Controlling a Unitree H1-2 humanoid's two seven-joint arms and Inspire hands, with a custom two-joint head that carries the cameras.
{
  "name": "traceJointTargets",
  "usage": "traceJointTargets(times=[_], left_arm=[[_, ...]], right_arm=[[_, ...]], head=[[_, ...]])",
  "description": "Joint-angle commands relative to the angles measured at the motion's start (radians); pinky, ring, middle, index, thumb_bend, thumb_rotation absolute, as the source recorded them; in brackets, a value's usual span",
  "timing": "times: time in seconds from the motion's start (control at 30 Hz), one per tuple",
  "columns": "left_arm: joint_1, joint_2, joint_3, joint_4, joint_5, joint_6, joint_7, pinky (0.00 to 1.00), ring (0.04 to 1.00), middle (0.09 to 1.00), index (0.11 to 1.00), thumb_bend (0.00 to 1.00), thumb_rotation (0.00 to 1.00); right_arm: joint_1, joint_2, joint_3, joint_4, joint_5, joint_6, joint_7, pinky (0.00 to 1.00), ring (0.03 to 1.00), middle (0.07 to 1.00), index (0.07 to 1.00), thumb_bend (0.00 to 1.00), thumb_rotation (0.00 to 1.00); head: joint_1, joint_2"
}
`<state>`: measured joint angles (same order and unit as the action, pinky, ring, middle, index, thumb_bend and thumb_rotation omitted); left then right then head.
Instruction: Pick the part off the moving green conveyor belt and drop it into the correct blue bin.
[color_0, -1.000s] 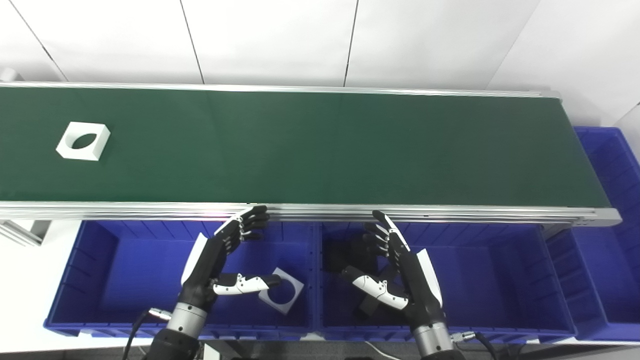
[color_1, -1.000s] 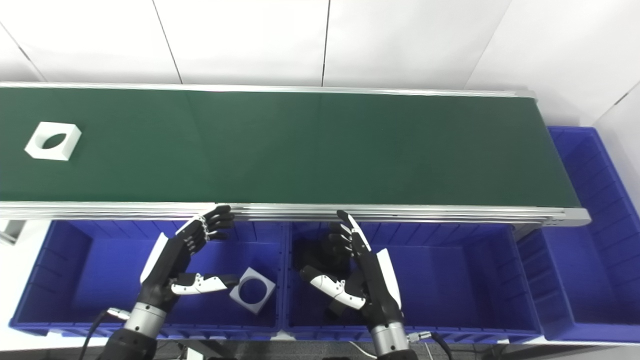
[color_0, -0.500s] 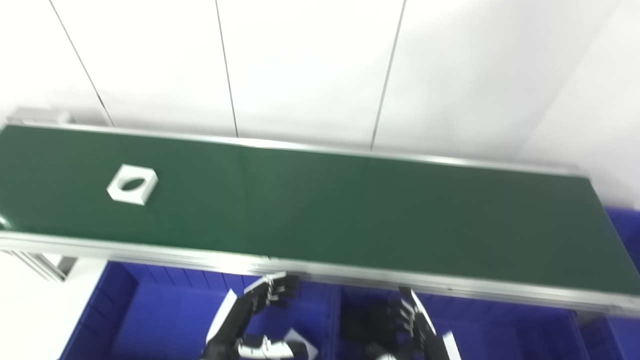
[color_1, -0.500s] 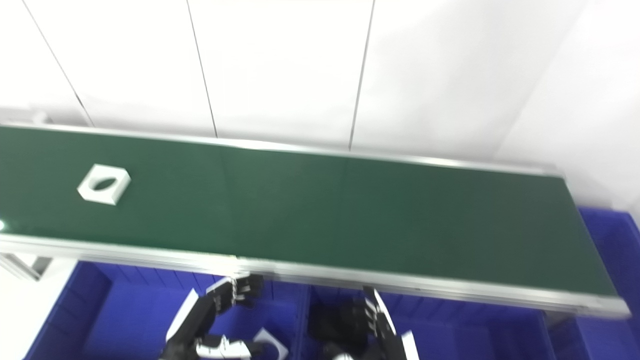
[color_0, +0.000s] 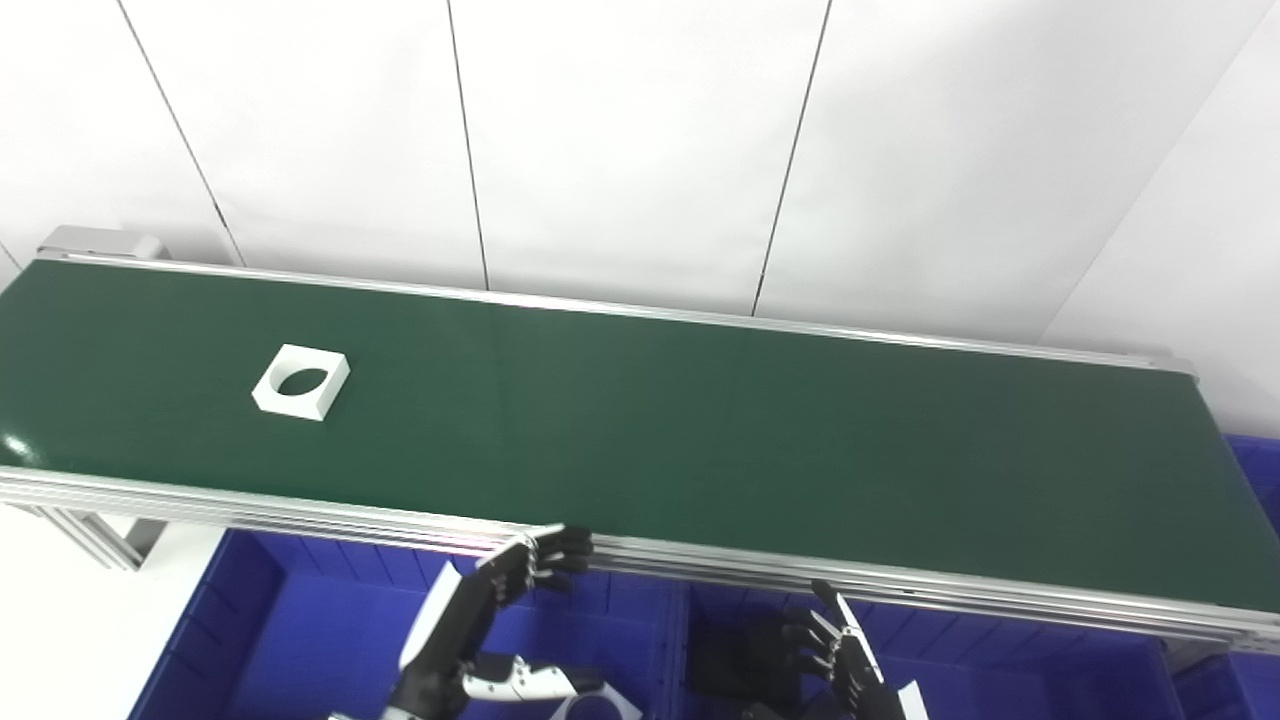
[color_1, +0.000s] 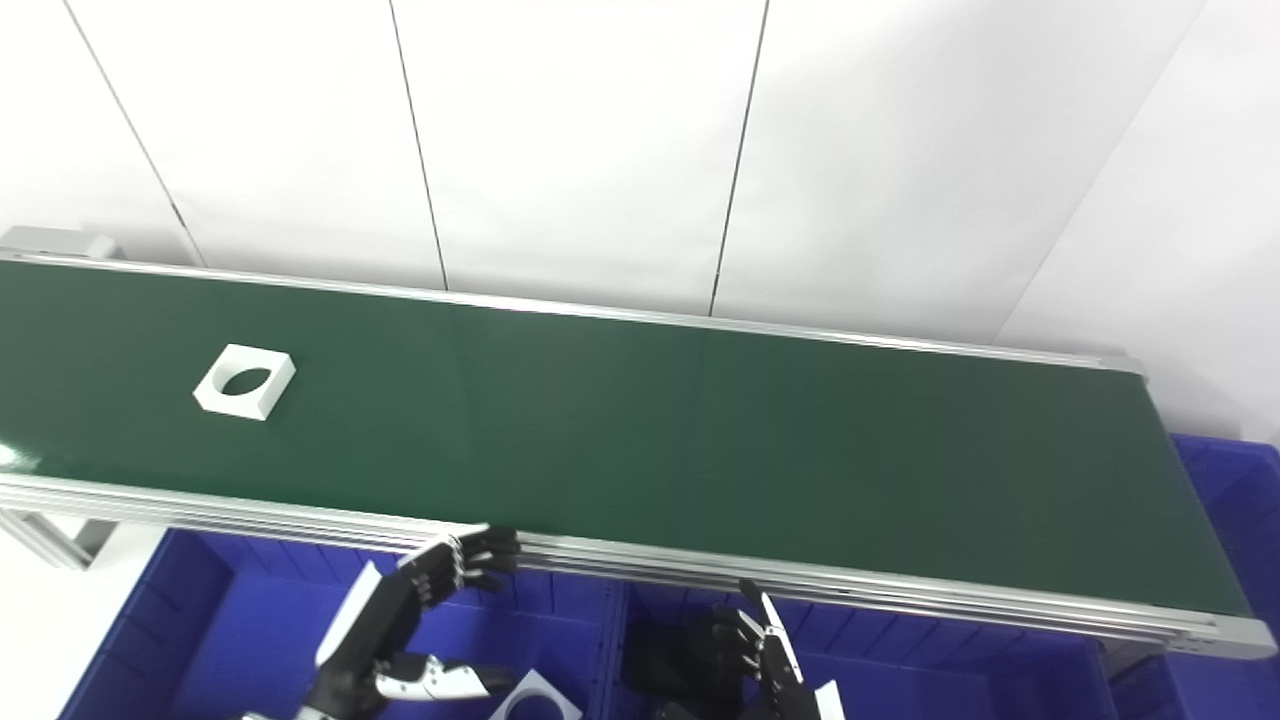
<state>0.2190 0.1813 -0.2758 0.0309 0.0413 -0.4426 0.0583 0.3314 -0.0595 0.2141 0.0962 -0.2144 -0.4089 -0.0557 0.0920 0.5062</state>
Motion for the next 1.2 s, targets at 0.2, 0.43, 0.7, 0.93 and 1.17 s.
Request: traceJointTargets(times=[0.2,0.43,0.7,0.93,1.17], left_arm=[[-0.099,0.094,0.111,-0.132,0.005,-0.027,-0.057,0.68,0.750,0.793,0.812,0.88,0.37],[-0.183,0.171,0.165,-0.144,0.069,-0.026,-0.089,0.69,0.777,0.831,0.845,0.79,0.37],[-0.290,0.243,0.204,-0.105,0.100,0.012,-0.176,0.74,0.816,0.852,0.866,0.75,0.39],[-0.402,0.306,0.212,-0.042,0.167,0.074,-0.247,0.72,0.800,0.849,0.863,0.77,0.42],[-0.505,0.344,0.204,0.069,0.230,0.115,-0.283,0.75,0.816,0.858,0.862,0.78,0.37]], right_arm=[[-0.018,0.023,0.004,-0.003,0.008,-0.060,-0.029,0.71,0.799,0.834,0.951,0.63,0.43],[-0.030,0.014,0.014,0.008,0.015,-0.061,-0.038,0.71,0.795,0.833,0.953,0.63,0.44],[-0.048,-0.009,0.041,0.022,0.016,-0.061,-0.080,0.69,0.777,0.819,0.951,0.65,0.46],[-0.062,-0.037,0.079,0.027,0.016,-0.061,-0.135,0.66,0.757,0.809,0.953,0.66,0.49],[-0.075,-0.067,0.110,0.027,0.029,-0.061,-0.171,0.65,0.748,0.800,0.948,0.66,0.52]], head=[[0.001,-0.007],[0.005,-0.013],[0.022,-0.019],[0.031,-0.023],[0.036,-0.021]])
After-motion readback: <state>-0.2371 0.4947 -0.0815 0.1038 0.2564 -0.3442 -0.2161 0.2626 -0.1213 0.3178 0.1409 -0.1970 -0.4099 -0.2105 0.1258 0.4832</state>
